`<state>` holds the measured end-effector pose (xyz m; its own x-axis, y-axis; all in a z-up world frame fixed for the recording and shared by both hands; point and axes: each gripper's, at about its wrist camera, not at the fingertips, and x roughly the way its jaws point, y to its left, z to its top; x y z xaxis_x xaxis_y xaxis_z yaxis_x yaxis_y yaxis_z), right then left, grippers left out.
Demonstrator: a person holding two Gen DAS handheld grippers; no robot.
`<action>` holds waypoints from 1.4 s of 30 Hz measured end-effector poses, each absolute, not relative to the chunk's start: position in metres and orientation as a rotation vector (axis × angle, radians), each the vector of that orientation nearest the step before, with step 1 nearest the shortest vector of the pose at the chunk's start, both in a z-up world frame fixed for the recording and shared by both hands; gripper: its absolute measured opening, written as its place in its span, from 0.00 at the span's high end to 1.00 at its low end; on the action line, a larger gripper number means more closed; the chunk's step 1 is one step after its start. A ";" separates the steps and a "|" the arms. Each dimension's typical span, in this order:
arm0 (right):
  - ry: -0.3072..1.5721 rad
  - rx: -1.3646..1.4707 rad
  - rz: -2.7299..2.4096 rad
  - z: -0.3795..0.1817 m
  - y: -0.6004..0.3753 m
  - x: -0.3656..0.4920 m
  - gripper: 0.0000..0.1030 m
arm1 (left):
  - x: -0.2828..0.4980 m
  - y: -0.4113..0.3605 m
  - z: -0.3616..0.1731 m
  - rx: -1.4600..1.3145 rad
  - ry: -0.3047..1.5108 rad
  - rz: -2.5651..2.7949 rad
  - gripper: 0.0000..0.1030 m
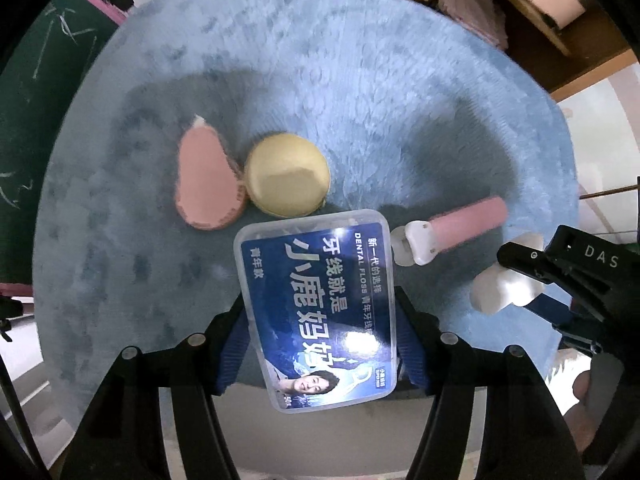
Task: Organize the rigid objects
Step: 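Carry the floss box and white cloud piece over the tray with both tools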
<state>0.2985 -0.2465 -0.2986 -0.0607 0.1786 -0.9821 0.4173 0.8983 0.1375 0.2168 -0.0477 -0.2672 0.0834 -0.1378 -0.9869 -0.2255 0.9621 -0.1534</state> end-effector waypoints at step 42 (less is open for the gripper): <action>1.241 0.141 0.032 -0.118 -0.236 0.069 0.38 | 0.062 -0.054 -0.129 0.135 1.159 -0.306 0.34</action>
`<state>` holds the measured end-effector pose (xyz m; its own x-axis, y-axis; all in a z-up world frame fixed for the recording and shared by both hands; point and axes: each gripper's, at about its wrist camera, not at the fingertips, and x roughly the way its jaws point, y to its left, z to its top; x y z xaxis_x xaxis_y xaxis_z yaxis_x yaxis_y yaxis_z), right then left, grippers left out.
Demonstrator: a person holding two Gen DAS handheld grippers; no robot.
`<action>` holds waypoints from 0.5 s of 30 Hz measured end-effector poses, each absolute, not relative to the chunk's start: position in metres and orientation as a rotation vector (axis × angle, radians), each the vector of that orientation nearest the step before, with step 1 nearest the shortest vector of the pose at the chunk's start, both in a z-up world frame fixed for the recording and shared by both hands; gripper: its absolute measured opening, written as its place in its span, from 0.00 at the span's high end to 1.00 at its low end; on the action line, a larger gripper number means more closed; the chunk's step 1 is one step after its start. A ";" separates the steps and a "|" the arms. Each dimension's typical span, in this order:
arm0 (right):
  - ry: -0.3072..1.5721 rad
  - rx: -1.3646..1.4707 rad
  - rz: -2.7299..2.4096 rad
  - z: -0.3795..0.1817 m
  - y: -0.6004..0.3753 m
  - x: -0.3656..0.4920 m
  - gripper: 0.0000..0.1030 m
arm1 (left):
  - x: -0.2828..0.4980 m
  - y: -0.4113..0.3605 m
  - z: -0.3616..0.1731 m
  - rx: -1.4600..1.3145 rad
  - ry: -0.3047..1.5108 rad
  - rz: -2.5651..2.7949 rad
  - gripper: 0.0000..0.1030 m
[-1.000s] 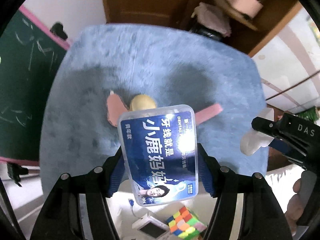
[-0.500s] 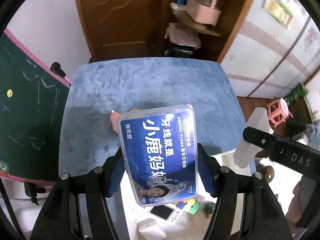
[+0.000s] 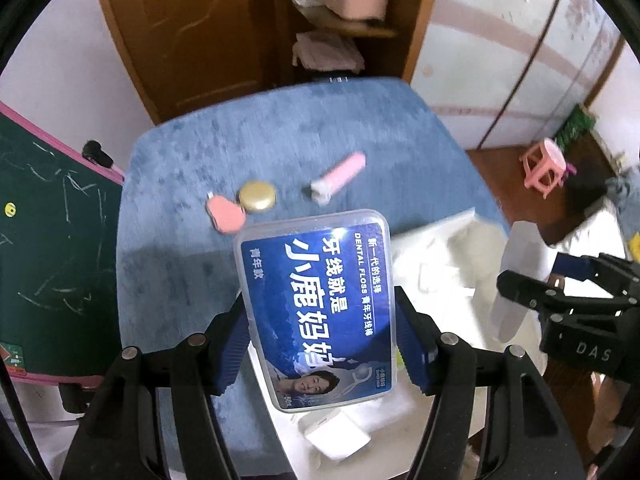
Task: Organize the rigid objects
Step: 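Carry the floss box and white cloud piece over the tray with both tools, then open both tools to release the floss box and cloud piece in the tray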
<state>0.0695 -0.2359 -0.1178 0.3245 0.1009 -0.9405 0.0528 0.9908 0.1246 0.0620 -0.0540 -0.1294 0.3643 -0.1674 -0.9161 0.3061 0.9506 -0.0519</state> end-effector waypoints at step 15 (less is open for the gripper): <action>1.455 0.144 -0.061 -0.219 -0.241 0.023 0.37 | 0.050 -0.065 -0.228 0.217 1.325 -0.385 0.33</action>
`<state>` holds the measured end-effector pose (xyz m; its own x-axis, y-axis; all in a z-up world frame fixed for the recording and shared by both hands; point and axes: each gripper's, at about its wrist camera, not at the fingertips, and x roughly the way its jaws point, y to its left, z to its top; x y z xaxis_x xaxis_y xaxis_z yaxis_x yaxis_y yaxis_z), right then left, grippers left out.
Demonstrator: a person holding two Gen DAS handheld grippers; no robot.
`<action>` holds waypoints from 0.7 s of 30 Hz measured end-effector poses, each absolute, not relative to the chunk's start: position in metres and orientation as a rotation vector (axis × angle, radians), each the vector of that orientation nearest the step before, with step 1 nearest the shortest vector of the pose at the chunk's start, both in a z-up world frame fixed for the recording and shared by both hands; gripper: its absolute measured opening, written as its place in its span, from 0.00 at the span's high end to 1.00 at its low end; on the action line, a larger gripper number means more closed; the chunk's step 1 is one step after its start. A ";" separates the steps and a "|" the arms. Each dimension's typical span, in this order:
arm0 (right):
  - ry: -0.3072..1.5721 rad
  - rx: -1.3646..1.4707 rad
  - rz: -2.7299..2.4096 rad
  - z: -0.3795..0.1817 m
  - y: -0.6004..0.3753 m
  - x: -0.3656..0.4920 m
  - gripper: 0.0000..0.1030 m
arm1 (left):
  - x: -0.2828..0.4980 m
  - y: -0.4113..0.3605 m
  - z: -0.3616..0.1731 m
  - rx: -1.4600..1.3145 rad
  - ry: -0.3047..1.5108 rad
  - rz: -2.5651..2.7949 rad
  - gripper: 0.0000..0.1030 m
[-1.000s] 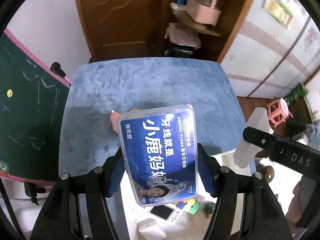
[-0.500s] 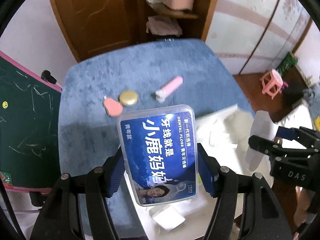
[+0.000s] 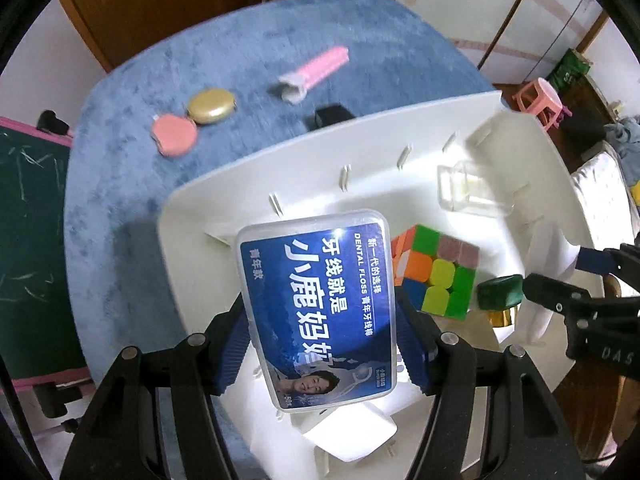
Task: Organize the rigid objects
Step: 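Open both tools to release the floss box and cloud piece in the tray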
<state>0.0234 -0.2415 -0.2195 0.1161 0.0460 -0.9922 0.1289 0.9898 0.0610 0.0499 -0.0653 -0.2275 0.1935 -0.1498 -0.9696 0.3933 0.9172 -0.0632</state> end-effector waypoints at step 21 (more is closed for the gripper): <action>1.462 0.171 -0.088 -0.217 -0.246 0.012 0.32 | 0.038 -0.079 -0.208 0.205 1.344 -0.480 0.27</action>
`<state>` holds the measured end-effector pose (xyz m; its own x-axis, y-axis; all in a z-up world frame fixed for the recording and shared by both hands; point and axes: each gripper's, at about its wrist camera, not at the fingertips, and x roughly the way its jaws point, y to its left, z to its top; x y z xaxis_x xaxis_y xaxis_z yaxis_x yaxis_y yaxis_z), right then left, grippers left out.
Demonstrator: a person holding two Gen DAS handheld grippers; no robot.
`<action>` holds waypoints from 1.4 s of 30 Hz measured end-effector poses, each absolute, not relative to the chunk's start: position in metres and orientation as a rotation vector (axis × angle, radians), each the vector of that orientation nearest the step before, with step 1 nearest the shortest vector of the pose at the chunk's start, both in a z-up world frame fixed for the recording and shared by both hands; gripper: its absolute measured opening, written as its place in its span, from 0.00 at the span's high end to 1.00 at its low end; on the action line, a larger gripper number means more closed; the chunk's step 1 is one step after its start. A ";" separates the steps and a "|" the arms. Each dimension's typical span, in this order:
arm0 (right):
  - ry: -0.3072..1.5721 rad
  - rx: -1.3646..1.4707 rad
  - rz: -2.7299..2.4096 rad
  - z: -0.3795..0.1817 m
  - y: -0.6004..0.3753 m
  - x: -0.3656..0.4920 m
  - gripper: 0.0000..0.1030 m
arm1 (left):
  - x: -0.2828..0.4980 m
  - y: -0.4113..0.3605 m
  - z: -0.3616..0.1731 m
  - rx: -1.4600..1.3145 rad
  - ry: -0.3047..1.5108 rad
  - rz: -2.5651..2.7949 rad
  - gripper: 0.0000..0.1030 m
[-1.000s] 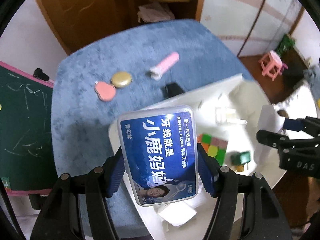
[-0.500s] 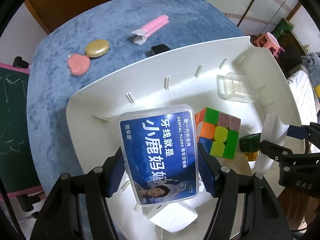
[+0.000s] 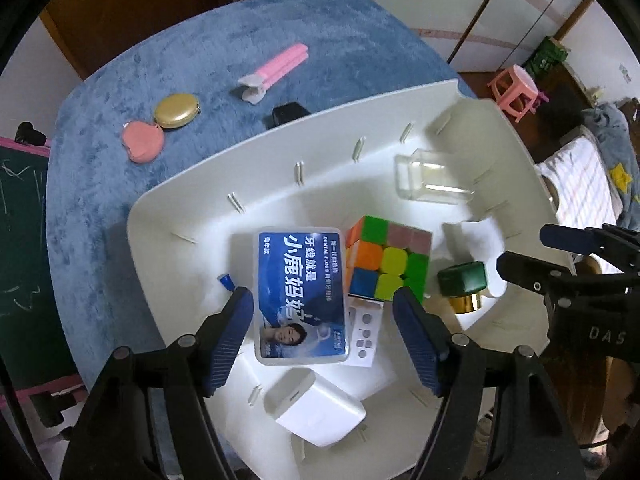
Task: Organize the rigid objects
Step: 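Open both tools to release the floss box and cloud piece in the tray, then move both tools back toward the pink case and pink stick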
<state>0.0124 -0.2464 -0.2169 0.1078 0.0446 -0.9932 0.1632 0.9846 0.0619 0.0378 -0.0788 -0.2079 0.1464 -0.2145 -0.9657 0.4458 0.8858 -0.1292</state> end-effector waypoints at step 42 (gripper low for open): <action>1.287 0.202 0.119 -0.082 -0.229 0.128 0.32 | 0.111 -0.007 -0.027 -0.080 0.993 -0.230 0.27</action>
